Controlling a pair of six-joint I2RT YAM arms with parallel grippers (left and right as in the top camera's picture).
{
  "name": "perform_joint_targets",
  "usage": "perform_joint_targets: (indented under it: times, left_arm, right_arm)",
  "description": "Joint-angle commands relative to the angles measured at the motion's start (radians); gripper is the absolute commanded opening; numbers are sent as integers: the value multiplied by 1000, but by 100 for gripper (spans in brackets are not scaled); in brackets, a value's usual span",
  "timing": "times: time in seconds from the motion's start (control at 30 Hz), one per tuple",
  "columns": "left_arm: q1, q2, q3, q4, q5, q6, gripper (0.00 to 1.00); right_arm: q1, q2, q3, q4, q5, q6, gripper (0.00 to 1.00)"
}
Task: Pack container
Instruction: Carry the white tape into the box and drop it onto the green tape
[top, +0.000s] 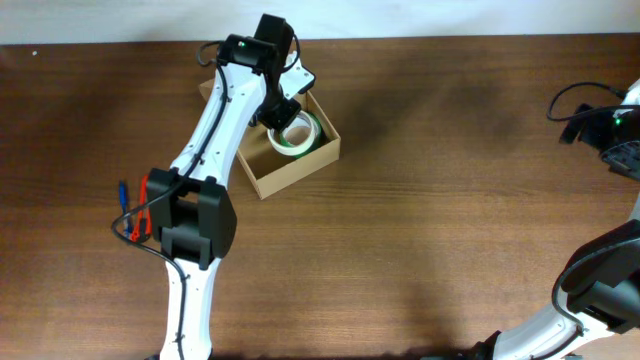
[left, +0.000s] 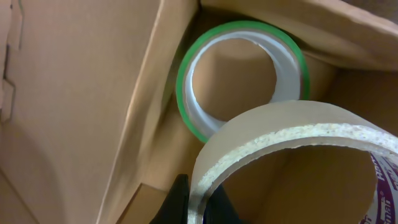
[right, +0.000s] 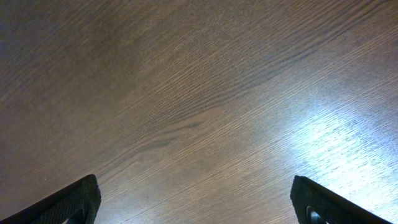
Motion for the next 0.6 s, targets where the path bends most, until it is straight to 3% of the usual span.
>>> perform_joint_targets:
  times: [0.0, 0.57]
  left_arm:
    - [4, 32, -6, 23, 31, 2, 1]
    - [-6, 122, -6, 130, 35, 1, 2]
  right_arm:
    - [-7, -13, -5, 0, -13, 5, 99]
    - [-7, -13, -5, 0, -13, 5, 99]
